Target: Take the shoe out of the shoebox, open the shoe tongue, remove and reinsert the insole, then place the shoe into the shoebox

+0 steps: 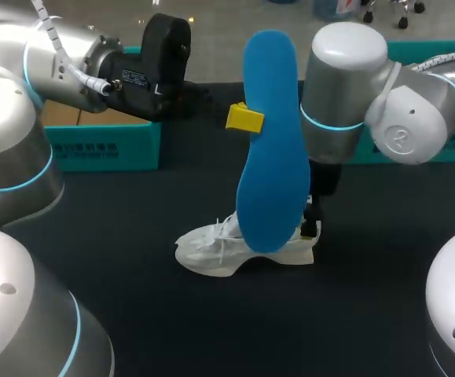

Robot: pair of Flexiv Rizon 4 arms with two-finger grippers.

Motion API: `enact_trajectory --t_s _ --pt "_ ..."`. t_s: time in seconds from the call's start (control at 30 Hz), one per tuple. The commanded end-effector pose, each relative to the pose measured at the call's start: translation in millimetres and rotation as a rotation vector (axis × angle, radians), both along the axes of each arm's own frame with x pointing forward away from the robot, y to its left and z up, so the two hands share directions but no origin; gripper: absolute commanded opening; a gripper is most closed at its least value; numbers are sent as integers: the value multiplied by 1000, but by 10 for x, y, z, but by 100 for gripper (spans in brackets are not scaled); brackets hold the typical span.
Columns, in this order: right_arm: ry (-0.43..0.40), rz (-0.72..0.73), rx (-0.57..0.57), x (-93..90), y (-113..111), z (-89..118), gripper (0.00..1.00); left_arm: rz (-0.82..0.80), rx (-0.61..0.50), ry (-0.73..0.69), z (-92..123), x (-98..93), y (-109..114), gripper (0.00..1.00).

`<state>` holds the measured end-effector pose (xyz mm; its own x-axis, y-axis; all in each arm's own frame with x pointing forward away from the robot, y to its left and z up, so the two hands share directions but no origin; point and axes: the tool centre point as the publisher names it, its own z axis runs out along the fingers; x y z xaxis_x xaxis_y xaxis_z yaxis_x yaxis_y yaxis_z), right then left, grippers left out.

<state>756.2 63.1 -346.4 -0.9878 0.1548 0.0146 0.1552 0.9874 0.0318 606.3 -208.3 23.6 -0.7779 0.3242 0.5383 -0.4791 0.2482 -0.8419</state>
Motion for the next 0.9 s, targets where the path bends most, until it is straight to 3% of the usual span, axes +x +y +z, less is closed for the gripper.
enact_trajectory --t_s 0.03,0.9 --pt "-2 -6 -2 -10 16 -9 100 1 -2 0 -8 -6 1 0" --pt "4 47 16 -43 37 30 100 1 -2 0 -8 -6 1 0"
